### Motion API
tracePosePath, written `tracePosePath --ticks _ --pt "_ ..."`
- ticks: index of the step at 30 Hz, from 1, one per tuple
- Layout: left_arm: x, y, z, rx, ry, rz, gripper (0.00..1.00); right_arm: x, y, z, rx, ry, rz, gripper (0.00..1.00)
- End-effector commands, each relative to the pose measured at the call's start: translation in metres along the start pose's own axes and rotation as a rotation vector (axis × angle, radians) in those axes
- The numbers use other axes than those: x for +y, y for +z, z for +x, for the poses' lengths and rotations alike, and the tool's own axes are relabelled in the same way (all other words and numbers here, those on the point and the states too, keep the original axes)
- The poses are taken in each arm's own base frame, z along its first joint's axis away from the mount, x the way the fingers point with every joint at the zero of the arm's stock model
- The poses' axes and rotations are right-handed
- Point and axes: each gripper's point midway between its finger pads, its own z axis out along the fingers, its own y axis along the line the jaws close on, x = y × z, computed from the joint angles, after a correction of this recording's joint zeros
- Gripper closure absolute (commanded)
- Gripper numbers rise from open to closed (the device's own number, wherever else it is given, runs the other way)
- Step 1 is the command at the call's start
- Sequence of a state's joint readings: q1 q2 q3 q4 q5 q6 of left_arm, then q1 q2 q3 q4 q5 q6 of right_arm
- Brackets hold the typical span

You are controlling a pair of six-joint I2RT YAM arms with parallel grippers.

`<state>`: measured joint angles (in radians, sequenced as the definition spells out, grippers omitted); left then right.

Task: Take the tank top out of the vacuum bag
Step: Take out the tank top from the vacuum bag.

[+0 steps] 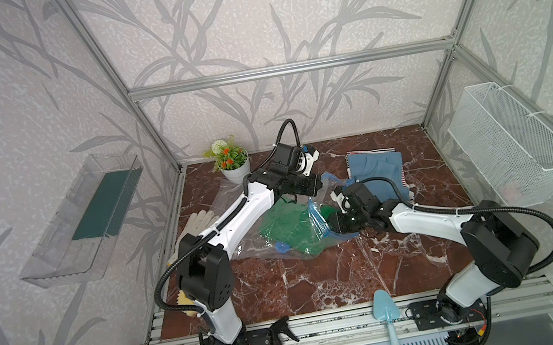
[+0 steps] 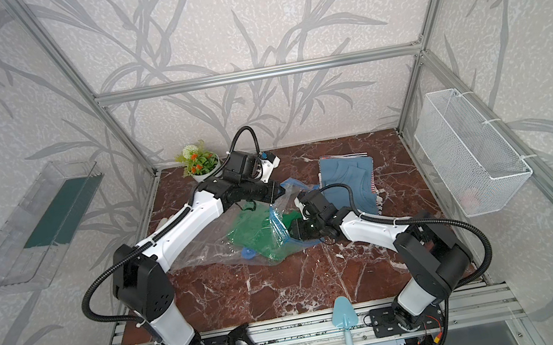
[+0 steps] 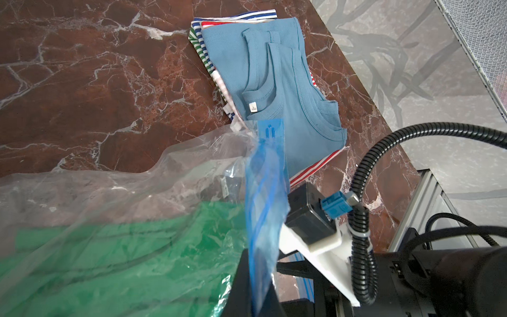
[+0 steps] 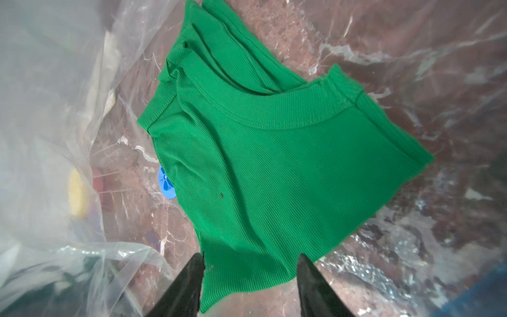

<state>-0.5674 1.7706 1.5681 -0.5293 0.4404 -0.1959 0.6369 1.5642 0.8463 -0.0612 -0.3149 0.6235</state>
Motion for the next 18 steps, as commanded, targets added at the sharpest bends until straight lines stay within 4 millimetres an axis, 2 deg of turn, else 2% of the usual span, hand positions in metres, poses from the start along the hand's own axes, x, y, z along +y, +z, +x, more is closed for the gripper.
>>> tracePosePath --ticks 1,7,11,18 --pt "-0.012 -0.013 -0.014 -0.060 0.024 0.038 1.00 -0.019 0.012 0.021 0.073 0.010 0.050 0.46" --pt "-0.033 -0.020 -0.012 -0.083 0.081 0.120 1.00 -0.034 0.020 0.020 0.078 0.140 0.059 0.44" --pt "-0.036 -0.017 -0.008 -0.065 0.083 0.123 1.00 -0.041 0.020 0.017 0.073 0.169 0.077 0.39" --pt "-0.050 -0.016 -0.005 -0.059 0.097 0.168 1.00 -0.040 0.027 0.008 0.068 0.175 0.083 0.40"
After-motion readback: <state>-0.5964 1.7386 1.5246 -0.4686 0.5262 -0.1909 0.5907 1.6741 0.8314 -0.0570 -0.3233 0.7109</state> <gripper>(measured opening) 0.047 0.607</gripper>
